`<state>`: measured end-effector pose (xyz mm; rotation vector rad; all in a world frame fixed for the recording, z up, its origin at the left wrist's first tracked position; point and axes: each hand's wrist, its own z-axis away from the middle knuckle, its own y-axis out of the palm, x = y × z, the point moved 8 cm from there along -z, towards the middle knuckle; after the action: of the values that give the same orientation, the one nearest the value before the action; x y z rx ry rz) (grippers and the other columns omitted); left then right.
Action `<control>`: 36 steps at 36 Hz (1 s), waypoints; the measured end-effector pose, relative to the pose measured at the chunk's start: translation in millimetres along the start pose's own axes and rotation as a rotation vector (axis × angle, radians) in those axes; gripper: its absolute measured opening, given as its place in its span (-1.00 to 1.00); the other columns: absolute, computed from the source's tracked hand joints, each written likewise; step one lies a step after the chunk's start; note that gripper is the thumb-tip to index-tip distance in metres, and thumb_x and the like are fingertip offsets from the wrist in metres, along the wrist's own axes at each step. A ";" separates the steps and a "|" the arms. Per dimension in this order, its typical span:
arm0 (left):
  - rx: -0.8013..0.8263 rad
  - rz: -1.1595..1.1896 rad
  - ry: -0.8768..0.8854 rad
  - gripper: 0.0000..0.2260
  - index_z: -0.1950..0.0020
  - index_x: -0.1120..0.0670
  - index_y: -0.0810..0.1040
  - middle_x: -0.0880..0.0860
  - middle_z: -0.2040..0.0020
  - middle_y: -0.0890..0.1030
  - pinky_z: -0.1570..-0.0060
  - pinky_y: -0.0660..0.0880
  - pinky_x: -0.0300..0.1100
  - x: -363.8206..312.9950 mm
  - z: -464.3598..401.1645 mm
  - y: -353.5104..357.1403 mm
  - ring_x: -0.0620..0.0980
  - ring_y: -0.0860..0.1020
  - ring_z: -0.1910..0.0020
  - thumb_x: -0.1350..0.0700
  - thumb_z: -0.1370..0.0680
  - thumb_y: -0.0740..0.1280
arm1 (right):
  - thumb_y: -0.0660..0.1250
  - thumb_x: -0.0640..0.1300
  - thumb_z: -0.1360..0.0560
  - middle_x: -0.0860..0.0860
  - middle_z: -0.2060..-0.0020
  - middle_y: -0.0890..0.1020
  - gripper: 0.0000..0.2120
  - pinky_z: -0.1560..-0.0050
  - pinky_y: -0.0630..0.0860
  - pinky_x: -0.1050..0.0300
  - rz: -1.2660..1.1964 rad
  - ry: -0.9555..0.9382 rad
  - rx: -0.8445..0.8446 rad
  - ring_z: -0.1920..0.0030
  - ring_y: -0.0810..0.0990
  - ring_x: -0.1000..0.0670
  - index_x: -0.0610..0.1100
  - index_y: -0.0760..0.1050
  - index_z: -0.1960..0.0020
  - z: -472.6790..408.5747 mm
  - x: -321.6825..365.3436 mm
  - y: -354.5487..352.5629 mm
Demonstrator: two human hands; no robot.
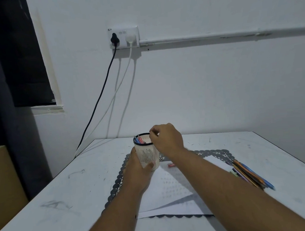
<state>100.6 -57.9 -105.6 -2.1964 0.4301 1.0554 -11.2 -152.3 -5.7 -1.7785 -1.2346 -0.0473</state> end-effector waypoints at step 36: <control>0.434 -0.567 0.394 -0.70 0.22 0.00 0.38 -0.06 0.25 0.49 0.18 0.48 -0.05 -59.2 55.4 57.6 -0.10 0.46 0.24 -0.16 -0.58 0.29 | 0.24 -0.02 -0.61 0.10 0.17 0.55 -0.89 0.18 0.43 0.06 0.185 0.114 0.351 0.12 0.54 0.00 0.04 0.44 0.10 118.3 -96.3 -22.0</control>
<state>1.2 -61.6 -108.7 -1.9425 0.1583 0.1992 -127.6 -136.9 -105.5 -1.5513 -0.9285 0.1629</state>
